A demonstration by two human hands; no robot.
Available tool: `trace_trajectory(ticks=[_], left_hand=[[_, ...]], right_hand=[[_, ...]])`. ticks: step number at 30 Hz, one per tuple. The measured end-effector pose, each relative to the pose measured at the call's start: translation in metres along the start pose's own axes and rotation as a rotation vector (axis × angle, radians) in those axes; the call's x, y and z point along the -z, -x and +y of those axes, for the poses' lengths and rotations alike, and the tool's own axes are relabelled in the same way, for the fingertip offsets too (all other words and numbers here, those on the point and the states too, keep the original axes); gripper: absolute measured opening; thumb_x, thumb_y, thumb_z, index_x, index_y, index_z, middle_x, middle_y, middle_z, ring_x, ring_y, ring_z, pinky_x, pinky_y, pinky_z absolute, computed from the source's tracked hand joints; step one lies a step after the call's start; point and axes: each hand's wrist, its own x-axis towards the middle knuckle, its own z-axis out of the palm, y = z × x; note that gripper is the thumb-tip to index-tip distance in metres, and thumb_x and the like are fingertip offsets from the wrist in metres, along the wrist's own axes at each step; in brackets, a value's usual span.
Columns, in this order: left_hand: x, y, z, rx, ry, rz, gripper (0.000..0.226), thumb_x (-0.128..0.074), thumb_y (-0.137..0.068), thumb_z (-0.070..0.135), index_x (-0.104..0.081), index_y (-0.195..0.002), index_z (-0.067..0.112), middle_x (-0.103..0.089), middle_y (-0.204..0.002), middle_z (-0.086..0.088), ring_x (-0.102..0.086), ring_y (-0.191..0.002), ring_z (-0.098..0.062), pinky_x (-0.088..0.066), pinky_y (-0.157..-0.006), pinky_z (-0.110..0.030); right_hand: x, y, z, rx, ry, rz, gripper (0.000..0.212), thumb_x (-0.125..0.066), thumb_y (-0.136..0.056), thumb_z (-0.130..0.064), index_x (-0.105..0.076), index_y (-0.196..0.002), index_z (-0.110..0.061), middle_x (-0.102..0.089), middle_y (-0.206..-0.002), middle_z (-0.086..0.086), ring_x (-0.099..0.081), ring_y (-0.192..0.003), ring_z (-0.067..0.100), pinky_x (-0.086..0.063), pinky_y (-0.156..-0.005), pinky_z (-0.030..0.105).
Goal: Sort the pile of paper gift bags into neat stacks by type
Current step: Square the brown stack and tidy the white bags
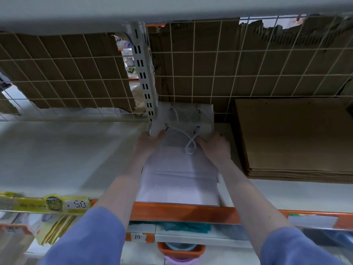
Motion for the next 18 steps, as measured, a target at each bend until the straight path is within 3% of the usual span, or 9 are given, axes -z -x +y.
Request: trace_trajectory(ticks=[2,6,9,12,18], left_hand=[[0.004,-0.005,0.004,0.050,0.042,-0.011,0.055,-0.057,-0.085,0.055,-0.053,-0.101,0.003,-0.056,-0.087,-0.005,-0.055,-0.078,-0.020,-0.041,-0.066,-0.029],[0.009,-0.008,0.003,0.105,0.172,-0.079,0.049,-0.066,-0.078,0.055,-0.061,-0.086,0.007,-0.064,-0.085,-0.005,-0.060,-0.073,-0.018,-0.049,-0.062,-0.028],[0.005,-0.006,0.003,0.086,0.243,-0.100,0.044,-0.068,-0.080,0.047,-0.058,-0.103,0.010,-0.059,-0.101,-0.003,-0.058,-0.086,-0.021,-0.046,-0.077,-0.030],[0.002,-0.005,0.004,0.025,0.253,-0.064,0.059,-0.068,-0.082,0.043,-0.050,-0.128,0.012,-0.054,-0.110,-0.002,-0.052,-0.092,-0.018,-0.040,-0.078,-0.027],[0.009,-0.007,0.000,0.073,0.338,-0.137,0.085,-0.070,-0.078,0.048,-0.029,-0.145,0.016,-0.044,-0.142,-0.008,-0.051,-0.120,-0.026,-0.043,-0.096,-0.035]], right_hand=[[0.001,-0.009,-0.003,-0.025,-0.123,-0.058,0.063,-0.054,-0.080,-0.063,-0.055,-0.110,-0.007,-0.062,-0.104,0.013,-0.059,-0.096,0.031,-0.046,-0.076,0.034],[0.005,-0.019,-0.006,-0.180,-0.417,-0.108,0.059,-0.073,-0.073,-0.047,-0.059,-0.112,-0.005,-0.062,-0.105,0.011,-0.059,-0.100,0.031,-0.050,-0.082,0.037],[0.008,-0.018,-0.006,-0.258,-0.538,-0.182,0.058,-0.079,-0.070,-0.039,-0.058,-0.112,-0.005,-0.060,-0.104,0.009,-0.058,-0.103,0.030,-0.050,-0.089,0.039],[0.014,-0.015,-0.006,-0.299,-0.622,-0.221,0.065,-0.080,-0.070,-0.033,-0.054,-0.122,-0.002,-0.058,-0.112,0.010,-0.056,-0.109,0.032,-0.047,-0.085,0.035],[0.020,-0.007,-0.012,-0.249,-0.676,-0.202,0.056,-0.076,-0.077,-0.027,-0.056,-0.123,-0.001,-0.059,-0.123,0.016,-0.056,-0.111,0.031,-0.045,-0.082,0.032]])
